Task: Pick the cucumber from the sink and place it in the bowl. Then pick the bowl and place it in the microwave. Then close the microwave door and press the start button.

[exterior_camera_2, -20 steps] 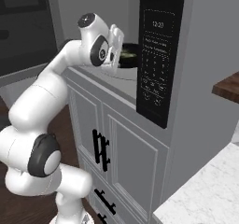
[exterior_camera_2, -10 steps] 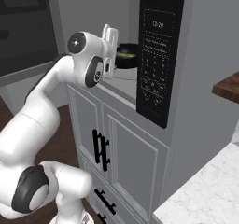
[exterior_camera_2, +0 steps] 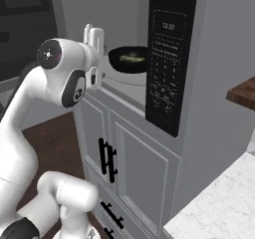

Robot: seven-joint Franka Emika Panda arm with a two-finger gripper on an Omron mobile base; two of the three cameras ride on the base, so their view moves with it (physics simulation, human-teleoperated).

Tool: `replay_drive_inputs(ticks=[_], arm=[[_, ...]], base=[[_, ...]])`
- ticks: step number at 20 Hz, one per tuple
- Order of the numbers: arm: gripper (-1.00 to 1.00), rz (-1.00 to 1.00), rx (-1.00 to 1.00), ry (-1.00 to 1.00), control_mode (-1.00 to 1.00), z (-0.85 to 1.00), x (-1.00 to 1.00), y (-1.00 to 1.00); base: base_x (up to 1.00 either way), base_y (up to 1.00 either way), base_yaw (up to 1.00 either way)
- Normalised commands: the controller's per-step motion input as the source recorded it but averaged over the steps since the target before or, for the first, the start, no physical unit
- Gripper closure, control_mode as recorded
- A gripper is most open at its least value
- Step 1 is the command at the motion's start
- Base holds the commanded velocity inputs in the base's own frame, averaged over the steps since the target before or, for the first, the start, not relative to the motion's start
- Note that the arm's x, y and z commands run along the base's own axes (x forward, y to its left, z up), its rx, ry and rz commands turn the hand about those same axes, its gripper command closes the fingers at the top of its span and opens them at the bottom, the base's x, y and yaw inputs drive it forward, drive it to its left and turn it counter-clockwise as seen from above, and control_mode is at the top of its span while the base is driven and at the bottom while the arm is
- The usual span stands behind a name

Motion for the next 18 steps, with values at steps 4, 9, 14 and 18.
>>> replay_drive_inputs(ticks=[4, 9, 14, 18], arm=[[-1.00, 0.00, 0.04, -0.03, -1.00, 0.04, -1.00, 0.48], [-1.00, 0.00, 0.02, -0.01, -1.00, 0.00, -1.00, 0.70], [-1.00, -0.01, 0.08, 0.00, -1.00, 0.00, -0.91, 0.71], [-1.00, 0.00, 0.01, 0.00, -1.00, 0.00, -0.69, 0.94]], base=[[0.00, 0.00, 0.00], [0.00, 0.00, 0.00], [0.00, 0.00, 0.00], [0.00, 0.00, 0.00]])
